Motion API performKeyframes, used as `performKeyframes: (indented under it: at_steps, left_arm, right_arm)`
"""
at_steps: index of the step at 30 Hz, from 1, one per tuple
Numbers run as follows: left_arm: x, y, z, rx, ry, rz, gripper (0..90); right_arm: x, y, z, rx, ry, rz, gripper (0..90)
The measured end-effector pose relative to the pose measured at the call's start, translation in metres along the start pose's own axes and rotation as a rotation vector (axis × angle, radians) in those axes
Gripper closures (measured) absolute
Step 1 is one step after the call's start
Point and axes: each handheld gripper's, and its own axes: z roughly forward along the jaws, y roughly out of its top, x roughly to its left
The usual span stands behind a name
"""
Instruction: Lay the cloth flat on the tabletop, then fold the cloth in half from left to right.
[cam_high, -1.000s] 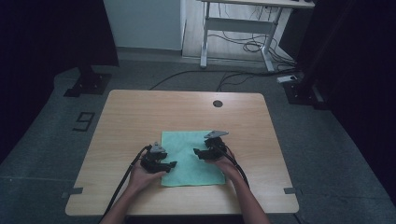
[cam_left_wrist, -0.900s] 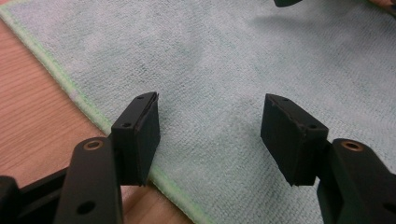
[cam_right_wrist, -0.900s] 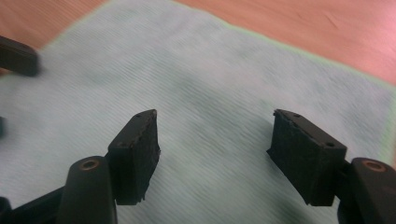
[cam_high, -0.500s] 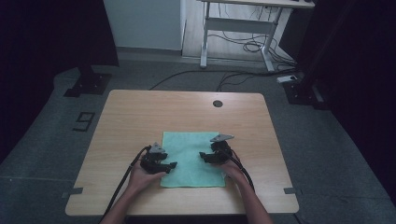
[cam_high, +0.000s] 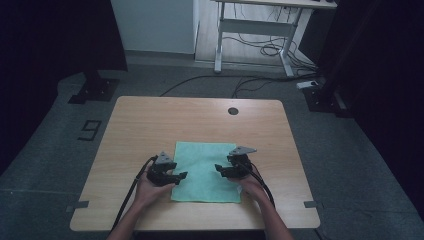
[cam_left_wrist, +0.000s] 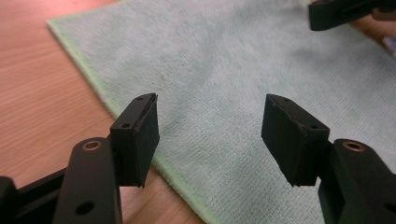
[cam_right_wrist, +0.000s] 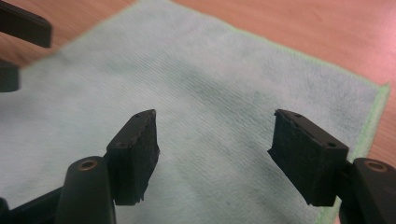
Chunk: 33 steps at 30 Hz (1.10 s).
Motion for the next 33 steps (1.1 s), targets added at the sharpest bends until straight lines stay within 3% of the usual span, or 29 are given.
performKeyframes:
  at_steps: [6, 17, 23, 33]
  left_arm:
    - [0.005, -0.002, -0.009, -0.018, 0.020, -0.018, 36.9]
    - [0.014, -0.002, -0.011, -0.035, 0.054, -0.052, 36.6]
    - [0.028, 0.011, -0.006, -0.049, 0.070, -0.074, 37.2]
    - [0.059, 0.042, 0.012, -0.025, 0.097, -0.090, 37.8]
  right_arm:
    - [0.012, -0.003, -0.015, -0.038, 0.018, -0.020, 31.6]
    - [0.019, -0.011, -0.021, -0.055, 0.030, -0.030, 31.8]
    - [0.026, -0.009, -0.020, -0.055, 0.048, -0.042, 32.9]
    - [0.042, -0.006, -0.009, -0.051, 0.088, -0.064, 33.8]
